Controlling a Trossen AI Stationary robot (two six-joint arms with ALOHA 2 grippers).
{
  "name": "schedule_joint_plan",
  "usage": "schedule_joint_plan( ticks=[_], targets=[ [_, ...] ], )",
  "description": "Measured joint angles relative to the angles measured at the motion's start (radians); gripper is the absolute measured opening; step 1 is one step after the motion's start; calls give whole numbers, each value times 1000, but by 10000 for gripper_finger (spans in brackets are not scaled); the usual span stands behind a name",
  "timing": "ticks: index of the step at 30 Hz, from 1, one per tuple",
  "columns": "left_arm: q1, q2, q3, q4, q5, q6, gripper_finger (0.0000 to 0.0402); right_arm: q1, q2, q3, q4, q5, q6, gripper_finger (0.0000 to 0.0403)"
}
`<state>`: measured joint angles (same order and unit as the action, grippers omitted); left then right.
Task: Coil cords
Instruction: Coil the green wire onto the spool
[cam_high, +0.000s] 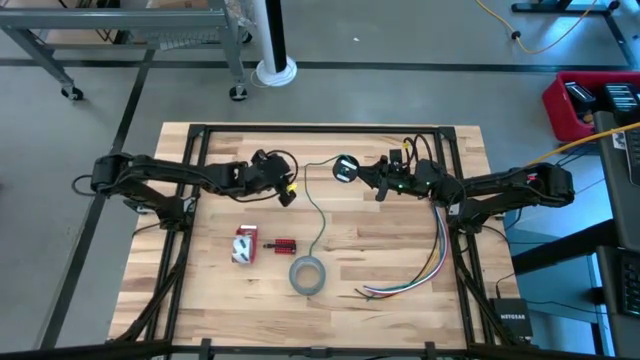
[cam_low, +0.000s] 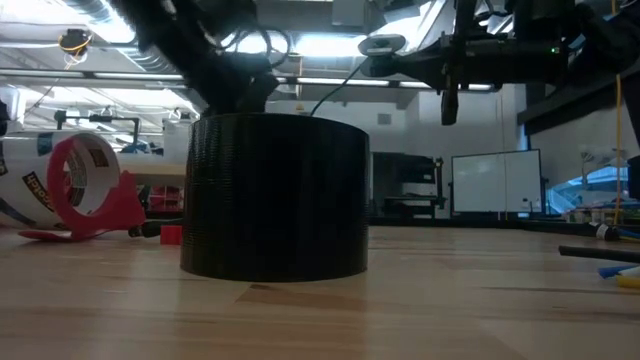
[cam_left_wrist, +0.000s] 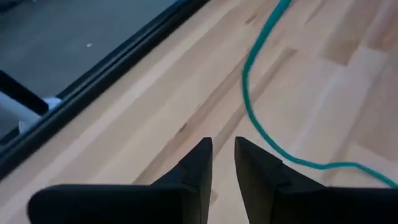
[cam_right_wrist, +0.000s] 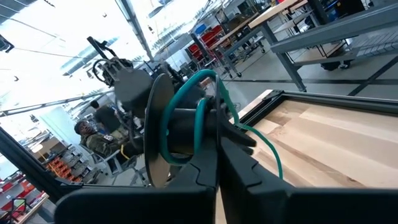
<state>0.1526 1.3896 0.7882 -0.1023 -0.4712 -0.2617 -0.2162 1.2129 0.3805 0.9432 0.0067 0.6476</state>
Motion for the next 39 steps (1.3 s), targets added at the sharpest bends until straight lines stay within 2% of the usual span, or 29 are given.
schedule_joint_plan(
  ticks=[6,8,35,39],
  targets=[
    [19,-8,-93,325,157,27,60,0,0,0,2,-2,1,2],
    [22,-8,-97,367,176,45,60,0,0,0,4,-3,2,3],
    [43,-8,-98,375,173,14,61,0,0,0,33,-28,2,3],
    [58,-8,-98,375,174,1,77,0,0,0,34,-45,2,3]
  ],
)
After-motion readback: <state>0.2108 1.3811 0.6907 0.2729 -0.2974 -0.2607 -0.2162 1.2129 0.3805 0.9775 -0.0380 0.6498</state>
